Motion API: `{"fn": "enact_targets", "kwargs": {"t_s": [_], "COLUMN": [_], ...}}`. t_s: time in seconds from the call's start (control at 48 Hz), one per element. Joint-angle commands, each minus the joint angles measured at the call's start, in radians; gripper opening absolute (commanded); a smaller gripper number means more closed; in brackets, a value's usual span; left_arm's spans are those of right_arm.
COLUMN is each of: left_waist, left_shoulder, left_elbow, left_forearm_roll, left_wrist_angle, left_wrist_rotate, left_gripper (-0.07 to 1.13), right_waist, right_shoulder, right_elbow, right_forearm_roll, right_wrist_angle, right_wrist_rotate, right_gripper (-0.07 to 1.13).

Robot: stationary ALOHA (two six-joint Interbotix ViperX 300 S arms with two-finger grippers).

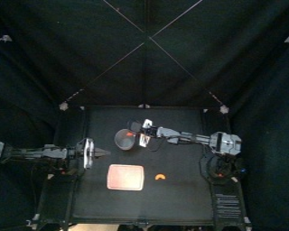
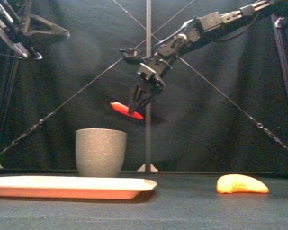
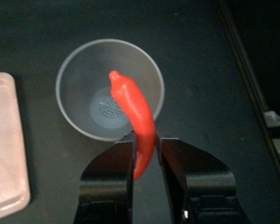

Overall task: Pick the red chile then place it in the grey bowl
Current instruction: Drop red chile in the grey bowl and return to neutral

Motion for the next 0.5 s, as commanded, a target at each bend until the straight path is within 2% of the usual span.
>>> {"fn": "enact_targets", "kwargs": {"t_s": [0.021, 0.312, 0.5], "left_waist": [0.002, 0.002, 0.003], "left_shoulder": [0.003, -0.005, -0.005], "left_elbow": [-0.011, -0.011, -0.011], "left_forearm_roll": [0.002, 0.002, 0.002], "left_wrist_angle": [-0.006, -0.003, -0.002], "left_wrist_rotate": [0.002, 0.002, 0.002], "left_gripper": [-0.03, -0.03, -0.03], "right_waist": [0.015, 0.031, 0.029], "right_shoulder": [0.041, 0.127, 0.091], "right_elbow": [-0.115, -0.244, -0.219], "right_forearm_roll": [0.002, -0.002, -0.002], "right_wrist_angle": [0.005, 0.094, 0.072], "right_wrist_rotate": [-0.006, -0.021, -0.017], "right_gripper": [0.58, 0.79, 0.83]}}
